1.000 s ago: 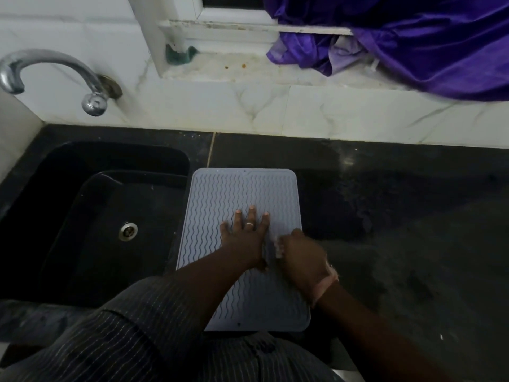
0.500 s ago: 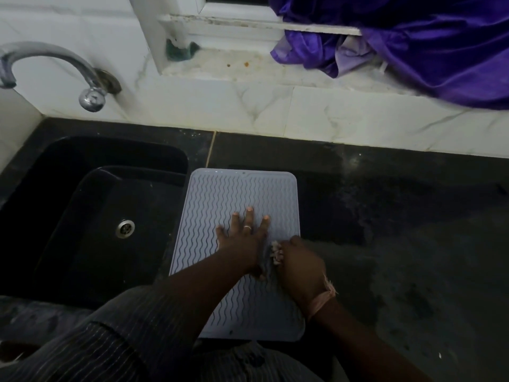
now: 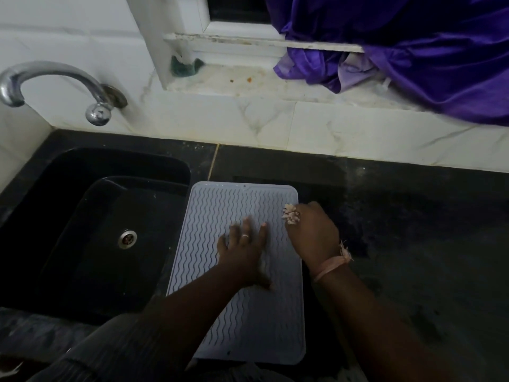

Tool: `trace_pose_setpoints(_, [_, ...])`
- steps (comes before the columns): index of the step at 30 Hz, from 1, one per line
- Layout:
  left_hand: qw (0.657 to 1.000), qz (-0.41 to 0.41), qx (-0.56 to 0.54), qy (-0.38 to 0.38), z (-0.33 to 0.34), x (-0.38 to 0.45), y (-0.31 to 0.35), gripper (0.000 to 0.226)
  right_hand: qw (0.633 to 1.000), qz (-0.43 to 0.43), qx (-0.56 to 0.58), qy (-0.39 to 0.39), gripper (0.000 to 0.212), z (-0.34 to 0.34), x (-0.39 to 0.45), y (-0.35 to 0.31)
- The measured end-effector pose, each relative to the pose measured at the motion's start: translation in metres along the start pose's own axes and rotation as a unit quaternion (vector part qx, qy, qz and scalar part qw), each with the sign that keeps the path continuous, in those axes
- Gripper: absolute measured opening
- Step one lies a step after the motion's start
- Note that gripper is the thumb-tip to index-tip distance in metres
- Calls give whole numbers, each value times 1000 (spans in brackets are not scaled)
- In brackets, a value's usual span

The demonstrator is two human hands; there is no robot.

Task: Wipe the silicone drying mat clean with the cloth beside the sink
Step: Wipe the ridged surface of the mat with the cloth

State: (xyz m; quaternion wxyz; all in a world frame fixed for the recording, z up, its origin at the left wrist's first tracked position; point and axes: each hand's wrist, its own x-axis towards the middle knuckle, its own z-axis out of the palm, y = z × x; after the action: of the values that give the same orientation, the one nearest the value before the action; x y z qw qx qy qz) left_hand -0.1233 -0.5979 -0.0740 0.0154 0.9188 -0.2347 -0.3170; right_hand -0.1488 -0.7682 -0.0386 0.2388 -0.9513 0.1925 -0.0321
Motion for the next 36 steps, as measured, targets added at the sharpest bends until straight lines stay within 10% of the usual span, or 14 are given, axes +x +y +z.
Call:
trace_pose_setpoints(26, [995,-33,74,-50,-52,53,5,147,963,-32,-44,-264,24,19,-56,6])
trace_pose_setpoints(36, [994,-30,101,-26,-63,52,8,155,998,-17,-37,-52,32,40,86,-9])
